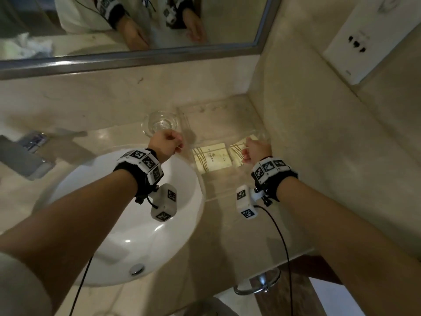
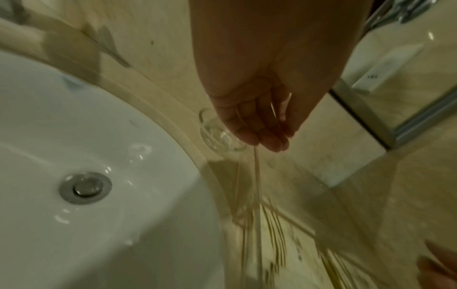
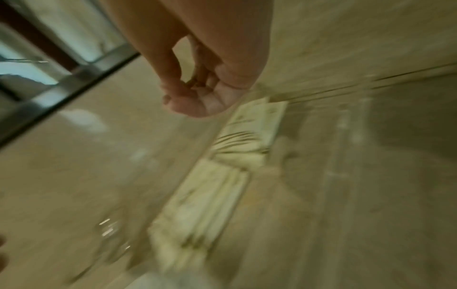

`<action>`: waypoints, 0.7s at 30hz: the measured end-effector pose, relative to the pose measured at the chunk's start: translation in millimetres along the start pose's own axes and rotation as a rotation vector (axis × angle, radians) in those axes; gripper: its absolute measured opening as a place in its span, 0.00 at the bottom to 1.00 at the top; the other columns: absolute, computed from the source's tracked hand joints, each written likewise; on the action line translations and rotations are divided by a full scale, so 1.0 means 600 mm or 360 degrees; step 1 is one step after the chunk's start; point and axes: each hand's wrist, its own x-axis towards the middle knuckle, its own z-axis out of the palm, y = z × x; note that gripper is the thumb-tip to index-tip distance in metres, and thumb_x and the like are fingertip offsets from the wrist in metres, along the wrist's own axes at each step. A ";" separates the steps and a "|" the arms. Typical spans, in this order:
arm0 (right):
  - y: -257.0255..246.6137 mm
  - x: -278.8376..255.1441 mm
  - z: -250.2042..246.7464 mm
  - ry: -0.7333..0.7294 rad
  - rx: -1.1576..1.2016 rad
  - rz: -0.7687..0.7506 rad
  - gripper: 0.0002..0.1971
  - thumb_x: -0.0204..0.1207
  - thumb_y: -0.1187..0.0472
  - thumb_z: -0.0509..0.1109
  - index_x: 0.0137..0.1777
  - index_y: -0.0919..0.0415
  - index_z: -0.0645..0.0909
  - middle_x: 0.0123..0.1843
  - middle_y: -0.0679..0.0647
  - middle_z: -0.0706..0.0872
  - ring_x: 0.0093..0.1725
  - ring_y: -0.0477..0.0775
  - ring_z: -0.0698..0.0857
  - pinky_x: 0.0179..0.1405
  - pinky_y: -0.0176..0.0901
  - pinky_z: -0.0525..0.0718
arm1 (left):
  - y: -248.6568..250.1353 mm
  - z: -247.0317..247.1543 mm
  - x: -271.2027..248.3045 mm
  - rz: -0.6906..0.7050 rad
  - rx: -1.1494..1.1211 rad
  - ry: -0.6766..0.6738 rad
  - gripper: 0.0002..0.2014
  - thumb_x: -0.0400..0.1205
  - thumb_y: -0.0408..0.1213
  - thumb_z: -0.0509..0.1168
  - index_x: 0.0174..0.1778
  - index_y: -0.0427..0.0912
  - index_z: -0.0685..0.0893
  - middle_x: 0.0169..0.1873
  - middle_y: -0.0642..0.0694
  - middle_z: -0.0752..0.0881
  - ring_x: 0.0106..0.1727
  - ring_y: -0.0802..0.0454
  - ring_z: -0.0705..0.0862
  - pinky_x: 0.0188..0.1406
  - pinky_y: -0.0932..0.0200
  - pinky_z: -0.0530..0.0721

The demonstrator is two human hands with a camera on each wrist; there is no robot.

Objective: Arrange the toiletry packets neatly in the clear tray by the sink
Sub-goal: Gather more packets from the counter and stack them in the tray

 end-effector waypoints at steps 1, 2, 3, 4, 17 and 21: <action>-0.011 -0.014 0.021 -0.0067 -0.0002 -0.0062 0.13 0.82 0.61 0.62 0.35 0.63 0.74 0.25 0.56 0.77 0.08 0.43 0.70 0.13 0.32 0.74 | 0.003 -0.017 -0.006 0.0009 -0.0022 0.0040 0.14 0.81 0.26 0.60 0.30 0.45 0.76 0.22 0.53 0.82 0.15 0.67 0.79 0.20 0.75 0.74; -0.022 -0.028 0.046 -0.0135 -0.0008 -0.0122 0.14 0.82 0.61 0.63 0.33 0.62 0.74 0.23 0.55 0.78 0.08 0.43 0.70 0.14 0.32 0.73 | 0.005 -0.037 -0.012 0.0020 -0.0033 0.0080 0.15 0.81 0.27 0.60 0.30 0.46 0.76 0.19 0.54 0.82 0.15 0.67 0.79 0.20 0.74 0.74; -0.034 -0.042 0.071 -0.0205 -0.0022 -0.0182 0.14 0.82 0.61 0.63 0.33 0.61 0.74 0.20 0.54 0.78 0.08 0.43 0.70 0.13 0.31 0.73 | 0.007 -0.058 -0.019 0.0031 -0.0036 0.0111 0.14 0.81 0.28 0.60 0.30 0.46 0.76 0.17 0.54 0.83 0.15 0.67 0.79 0.21 0.74 0.74; -0.044 -0.058 0.098 -0.0277 -0.0049 -0.0246 0.14 0.82 0.60 0.63 0.33 0.61 0.74 0.17 0.52 0.79 0.08 0.43 0.71 0.13 0.31 0.73 | 0.009 -0.082 -0.028 0.0044 -0.0040 0.0145 0.14 0.81 0.28 0.60 0.30 0.46 0.76 0.19 0.54 0.83 0.15 0.68 0.79 0.21 0.74 0.75; -0.041 -0.354 0.458 -0.1166 -0.0254 -0.0754 0.17 0.82 0.57 0.64 0.30 0.59 0.75 0.23 0.54 0.76 0.11 0.44 0.71 0.15 0.34 0.71 | -0.092 -0.462 -0.254 -0.0026 -0.0257 0.0949 0.13 0.80 0.26 0.62 0.29 0.42 0.78 0.11 0.55 0.82 0.13 0.66 0.78 0.17 0.74 0.75; -0.001 -0.443 0.541 -0.1423 -0.0453 -0.0865 0.17 0.81 0.57 0.64 0.30 0.59 0.76 0.23 0.53 0.78 0.12 0.44 0.73 0.15 0.34 0.74 | -0.165 -0.554 -0.340 -0.0172 -0.0285 0.1206 0.13 0.80 0.27 0.62 0.30 0.42 0.78 0.11 0.58 0.82 0.13 0.67 0.79 0.17 0.75 0.74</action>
